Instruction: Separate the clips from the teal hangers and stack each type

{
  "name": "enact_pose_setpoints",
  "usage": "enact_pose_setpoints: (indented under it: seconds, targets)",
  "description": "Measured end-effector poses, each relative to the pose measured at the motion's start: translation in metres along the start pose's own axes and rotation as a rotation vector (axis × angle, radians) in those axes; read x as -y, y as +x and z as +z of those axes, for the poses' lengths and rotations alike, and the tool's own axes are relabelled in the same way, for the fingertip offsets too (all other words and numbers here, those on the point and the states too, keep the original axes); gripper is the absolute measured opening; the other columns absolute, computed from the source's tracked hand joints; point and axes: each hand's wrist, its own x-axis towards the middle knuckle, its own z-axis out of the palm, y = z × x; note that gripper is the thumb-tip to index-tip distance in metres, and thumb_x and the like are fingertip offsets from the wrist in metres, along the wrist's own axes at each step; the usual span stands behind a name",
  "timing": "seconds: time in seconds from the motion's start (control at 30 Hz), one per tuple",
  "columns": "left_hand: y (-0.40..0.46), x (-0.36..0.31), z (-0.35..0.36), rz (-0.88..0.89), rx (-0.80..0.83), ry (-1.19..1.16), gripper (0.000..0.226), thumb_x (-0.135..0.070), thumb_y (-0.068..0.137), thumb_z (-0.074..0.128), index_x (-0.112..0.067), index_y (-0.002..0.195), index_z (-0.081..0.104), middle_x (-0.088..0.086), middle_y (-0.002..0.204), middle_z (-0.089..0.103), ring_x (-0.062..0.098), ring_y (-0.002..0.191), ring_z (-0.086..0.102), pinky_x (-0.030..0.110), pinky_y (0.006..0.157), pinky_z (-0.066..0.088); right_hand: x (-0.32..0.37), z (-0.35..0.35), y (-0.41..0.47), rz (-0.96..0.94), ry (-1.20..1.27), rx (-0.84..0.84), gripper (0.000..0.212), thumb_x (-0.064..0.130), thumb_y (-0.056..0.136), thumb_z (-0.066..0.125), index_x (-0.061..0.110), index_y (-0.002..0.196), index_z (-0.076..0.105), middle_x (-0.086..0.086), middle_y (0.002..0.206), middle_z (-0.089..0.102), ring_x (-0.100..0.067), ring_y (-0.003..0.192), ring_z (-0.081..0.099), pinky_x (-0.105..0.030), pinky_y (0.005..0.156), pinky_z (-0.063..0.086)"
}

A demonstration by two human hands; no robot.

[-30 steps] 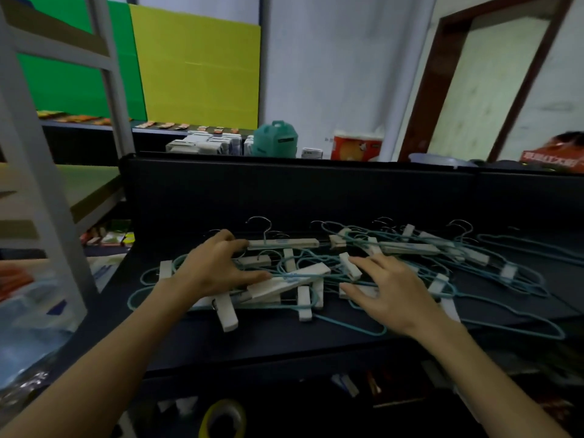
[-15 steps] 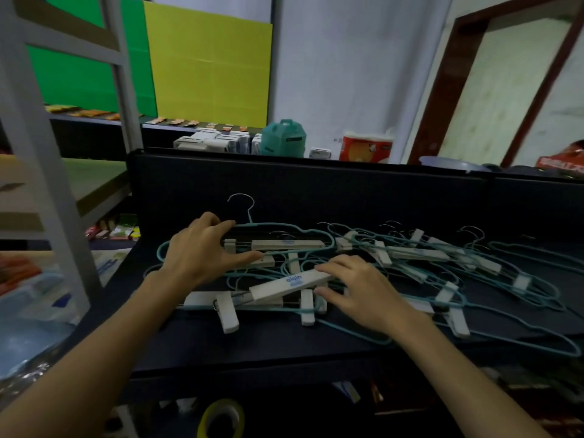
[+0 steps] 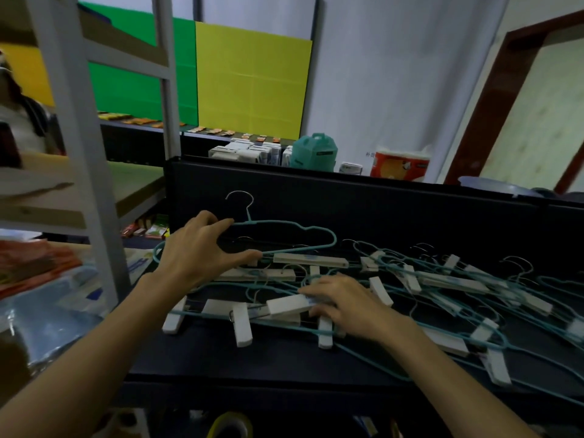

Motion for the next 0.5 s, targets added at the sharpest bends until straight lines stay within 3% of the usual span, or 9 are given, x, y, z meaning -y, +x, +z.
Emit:
enact_pose_setpoints:
  seconds: [0.27,0.43,0.5]
  targets:
    - [0.01,-0.009,0.001,0.046,-0.008,-0.101,0.097,-0.084,0.06,0.047,-0.021,0.134,0.049,0.0,0.115,0.049,0.019,0.097,0.054,0.032,0.069,0.047,0.011,-0.018,-0.026,-0.019,-0.13,-0.164,0.042,0.027,0.091,0.06,0.024,0.132,0.053,0.001,0.118,0.057,-0.02,0.106,0.047,-0.027,0.088,0.033]
    - [0.015,-0.051,0.024,0.162,0.025,-0.195,0.097,-0.084,0.062,0.048,-0.02,0.134,0.049,0.003,0.122,0.051,0.021,0.104,0.054,0.033,0.07,0.048,0.003,-0.025,-0.08,0.129,-0.127,-0.238,0.041,0.025,0.091,0.059,0.023,0.131,0.053,0.003,0.114,0.058,-0.016,0.104,0.049,-0.032,0.098,0.033]
    - [0.015,-0.076,0.033,0.224,0.037,-0.232,0.096,-0.083,0.064,0.05,-0.016,0.133,0.051,0.006,0.126,0.052,0.024,0.11,0.052,0.037,0.074,0.049,-0.007,-0.028,-0.108,0.201,-0.128,-0.263,0.041,0.025,0.09,0.06,0.024,0.13,0.053,0.004,0.112,0.059,-0.017,0.103,0.05,-0.034,0.093,0.039]
